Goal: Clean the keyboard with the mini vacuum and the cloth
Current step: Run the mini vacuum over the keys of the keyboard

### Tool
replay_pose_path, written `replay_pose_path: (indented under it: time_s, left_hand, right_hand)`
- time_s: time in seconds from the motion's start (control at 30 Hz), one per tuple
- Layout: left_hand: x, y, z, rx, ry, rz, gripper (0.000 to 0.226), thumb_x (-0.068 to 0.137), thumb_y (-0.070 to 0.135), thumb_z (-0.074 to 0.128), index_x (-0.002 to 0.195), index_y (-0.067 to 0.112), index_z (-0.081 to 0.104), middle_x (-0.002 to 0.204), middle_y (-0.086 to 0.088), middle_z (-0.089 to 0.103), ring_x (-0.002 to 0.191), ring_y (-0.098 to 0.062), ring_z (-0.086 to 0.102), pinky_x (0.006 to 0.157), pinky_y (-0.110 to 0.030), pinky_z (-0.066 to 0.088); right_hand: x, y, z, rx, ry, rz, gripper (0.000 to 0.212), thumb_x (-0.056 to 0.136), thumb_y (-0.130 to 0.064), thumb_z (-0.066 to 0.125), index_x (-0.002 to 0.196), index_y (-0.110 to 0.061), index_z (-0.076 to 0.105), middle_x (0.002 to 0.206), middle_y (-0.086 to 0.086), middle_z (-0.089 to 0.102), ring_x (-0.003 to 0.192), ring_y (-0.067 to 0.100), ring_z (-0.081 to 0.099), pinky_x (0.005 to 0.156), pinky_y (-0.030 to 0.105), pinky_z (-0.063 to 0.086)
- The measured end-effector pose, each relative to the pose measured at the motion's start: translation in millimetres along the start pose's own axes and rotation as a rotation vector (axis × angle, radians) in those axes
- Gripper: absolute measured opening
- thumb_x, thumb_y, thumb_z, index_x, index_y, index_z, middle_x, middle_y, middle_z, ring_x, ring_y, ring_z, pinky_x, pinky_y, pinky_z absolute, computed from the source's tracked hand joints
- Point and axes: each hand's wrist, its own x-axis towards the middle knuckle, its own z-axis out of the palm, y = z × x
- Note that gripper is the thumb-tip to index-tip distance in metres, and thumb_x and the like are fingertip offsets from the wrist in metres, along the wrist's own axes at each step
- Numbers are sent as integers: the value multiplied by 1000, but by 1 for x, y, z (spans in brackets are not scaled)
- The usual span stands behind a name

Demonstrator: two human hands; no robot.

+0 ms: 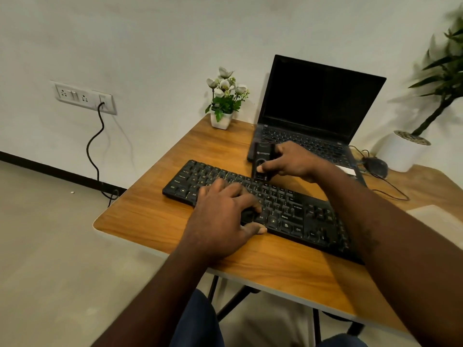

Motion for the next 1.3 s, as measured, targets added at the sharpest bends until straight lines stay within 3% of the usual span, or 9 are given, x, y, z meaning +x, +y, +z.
replay_pose_path:
  time_s: [0.17,0.3,0.5,0.77,0.97,1.1,1.2,1.3]
  left_hand:
    - [0,3,0,9,1,-10,45,81,75,63,117,48,60,124,22,51,120,-8,36,106,-42,34]
    - [-1,6,-1,34,-3,0,48,81,76,62,119,47,59,125,22,49,120,-8,35,107,-41,33]
    - [-2,7,-3,48,10,0,47,80,75,64,118,47,60,122,22,50,118,-8,35,104,-40,35]
    - [-1,6,0,25,1,5,45,80,75,64,116,47,60,123,22,50,119,-7,35,104,-39,34]
    - [0,4,1,17,6,14,44,80,76,63,113,46,60,123,22,51,118,-7,35,103,-39,34]
    - [-1,4,1,19,9,11,45,80,76,63,112,46,60,124,22,51,118,-8,36,103,-40,35]
    - [0,5,2,14,13,11,45,79,76,63,112,45,61,122,22,51,117,-8,36,103,-42,36]
    - [0,5,2,13,10,7,45,79,76,64,112,45,61,123,22,52,118,-9,37,103,-43,36]
  right_hand:
    - [-28,29,-46,-139,28,77,38,85,-29,81,116,-13,66,108,5,72,99,22,69,74,30,52]
    - [-30,18,-28,157,90,35,36,88,-21,79,118,-9,64,110,8,74,96,21,74,80,35,58]
    - [-11,0,15,216,144,-30,28,89,-20,79,112,-10,66,100,5,74,80,10,71,59,19,49]
    - [-28,7,-30,-65,-19,22,30,87,-24,80,109,-12,65,104,7,71,92,19,67,71,28,48]
    - [-23,-7,-15,-179,47,-91,35,84,-27,83,113,-17,66,100,-4,69,92,11,66,70,22,47]
    - [-23,-10,-8,-337,188,-140,36,83,-32,84,111,-24,62,91,-16,59,86,5,59,67,19,43]
    - [-27,-12,-10,-261,116,-177,27,83,-31,84,98,-28,62,90,-9,66,82,9,63,66,22,43]
    - [-25,-15,-4,-355,108,-195,34,81,-33,86,107,-22,66,95,-7,69,87,11,65,69,24,48]
